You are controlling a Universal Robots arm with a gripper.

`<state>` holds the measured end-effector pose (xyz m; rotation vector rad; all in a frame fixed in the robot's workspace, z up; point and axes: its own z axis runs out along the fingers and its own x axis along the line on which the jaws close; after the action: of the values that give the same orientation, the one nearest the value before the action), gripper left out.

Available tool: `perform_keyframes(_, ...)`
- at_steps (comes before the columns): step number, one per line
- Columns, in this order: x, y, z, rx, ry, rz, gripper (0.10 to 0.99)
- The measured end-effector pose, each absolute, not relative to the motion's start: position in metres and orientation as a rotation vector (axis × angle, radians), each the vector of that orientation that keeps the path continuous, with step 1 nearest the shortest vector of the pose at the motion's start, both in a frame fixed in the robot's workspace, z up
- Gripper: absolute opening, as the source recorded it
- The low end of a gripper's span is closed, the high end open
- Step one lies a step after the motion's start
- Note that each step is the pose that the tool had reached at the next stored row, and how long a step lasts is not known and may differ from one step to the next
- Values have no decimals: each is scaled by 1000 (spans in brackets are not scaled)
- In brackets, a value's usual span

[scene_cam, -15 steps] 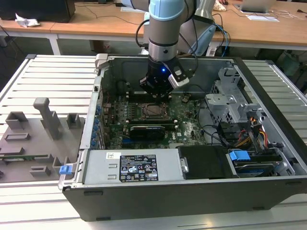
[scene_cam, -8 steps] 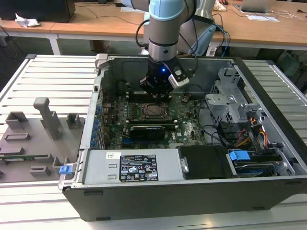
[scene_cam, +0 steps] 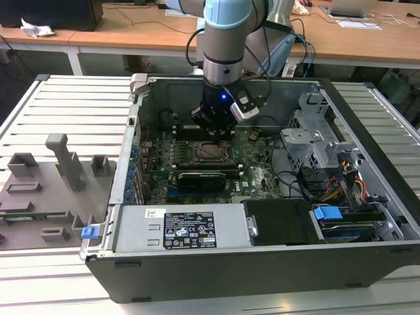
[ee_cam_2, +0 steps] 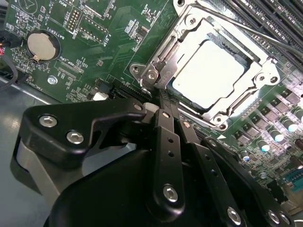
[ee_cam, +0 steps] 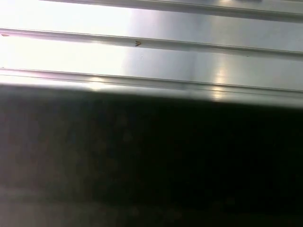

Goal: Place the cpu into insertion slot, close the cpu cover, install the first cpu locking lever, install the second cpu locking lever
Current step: 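Install the first cpu locking lever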

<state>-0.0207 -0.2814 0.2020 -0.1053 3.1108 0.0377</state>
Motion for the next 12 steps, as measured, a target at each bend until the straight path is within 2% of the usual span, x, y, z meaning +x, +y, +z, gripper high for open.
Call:
perform_keyframes(4,-21,-281,212,-106,3112,34,106)
perform_keyframes(12,-21,-284,212,-105,3111,34,106)
